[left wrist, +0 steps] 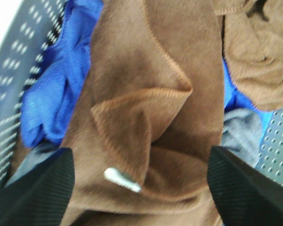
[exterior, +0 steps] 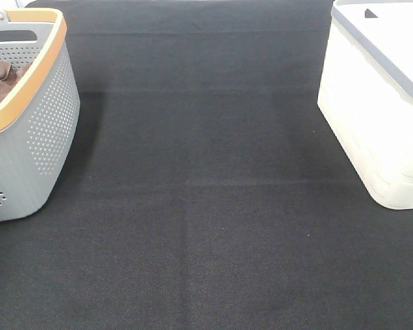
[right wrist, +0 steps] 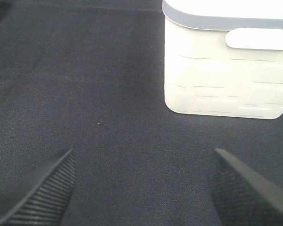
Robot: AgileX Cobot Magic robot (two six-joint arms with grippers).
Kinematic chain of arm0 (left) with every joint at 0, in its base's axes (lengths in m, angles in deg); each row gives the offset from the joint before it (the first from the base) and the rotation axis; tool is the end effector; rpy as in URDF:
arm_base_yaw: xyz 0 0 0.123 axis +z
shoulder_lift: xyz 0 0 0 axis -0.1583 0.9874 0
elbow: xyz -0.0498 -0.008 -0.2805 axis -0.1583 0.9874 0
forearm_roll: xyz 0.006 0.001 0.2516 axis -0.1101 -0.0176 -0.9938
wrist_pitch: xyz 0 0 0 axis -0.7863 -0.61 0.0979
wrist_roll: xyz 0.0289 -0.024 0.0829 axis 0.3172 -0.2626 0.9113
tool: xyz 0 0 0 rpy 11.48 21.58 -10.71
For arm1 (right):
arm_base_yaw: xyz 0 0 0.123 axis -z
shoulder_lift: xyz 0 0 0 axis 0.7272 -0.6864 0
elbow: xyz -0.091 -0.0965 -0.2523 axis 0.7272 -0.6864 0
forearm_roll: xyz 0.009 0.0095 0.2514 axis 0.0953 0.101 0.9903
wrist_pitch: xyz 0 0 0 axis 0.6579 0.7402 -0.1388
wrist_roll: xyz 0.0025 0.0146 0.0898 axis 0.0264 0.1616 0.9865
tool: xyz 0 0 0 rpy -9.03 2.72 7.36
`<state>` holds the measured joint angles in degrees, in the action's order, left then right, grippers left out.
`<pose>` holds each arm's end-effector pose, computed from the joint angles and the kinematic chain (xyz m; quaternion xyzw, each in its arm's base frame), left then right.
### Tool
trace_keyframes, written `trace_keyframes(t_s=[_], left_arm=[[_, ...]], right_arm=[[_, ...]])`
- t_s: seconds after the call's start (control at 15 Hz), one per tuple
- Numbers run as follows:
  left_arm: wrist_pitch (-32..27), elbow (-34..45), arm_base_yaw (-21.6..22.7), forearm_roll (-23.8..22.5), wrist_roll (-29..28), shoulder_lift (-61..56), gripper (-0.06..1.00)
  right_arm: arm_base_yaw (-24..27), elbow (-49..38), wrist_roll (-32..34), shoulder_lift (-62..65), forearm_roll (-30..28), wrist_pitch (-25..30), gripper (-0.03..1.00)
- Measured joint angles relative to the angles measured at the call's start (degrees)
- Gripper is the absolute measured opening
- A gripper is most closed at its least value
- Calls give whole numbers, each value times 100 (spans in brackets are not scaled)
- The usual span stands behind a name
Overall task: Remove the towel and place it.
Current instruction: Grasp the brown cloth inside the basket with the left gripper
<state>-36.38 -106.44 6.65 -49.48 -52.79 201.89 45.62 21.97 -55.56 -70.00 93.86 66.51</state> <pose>0.4223 0.1027 0.2512 -0.2757 0.9388 -0.0909 0.1853 -0.0063 0.0075 0.2782 -0.0598 0.8507 0.0227 0.5217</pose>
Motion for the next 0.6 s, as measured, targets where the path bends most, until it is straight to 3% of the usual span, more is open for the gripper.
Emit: trace_keyframes(t_s=[0.2,0.4,0.6], left_arm=[[40,-69,0,361,-11,269,68],[206,-69,0,395,-11,441,66],[338,-97,0,407,-11,516,49]], right_arm=[[0,0,0,0,0,0,74],[0,0,0,0,0,0,74],[0,0,6,0,-6,0,74]])
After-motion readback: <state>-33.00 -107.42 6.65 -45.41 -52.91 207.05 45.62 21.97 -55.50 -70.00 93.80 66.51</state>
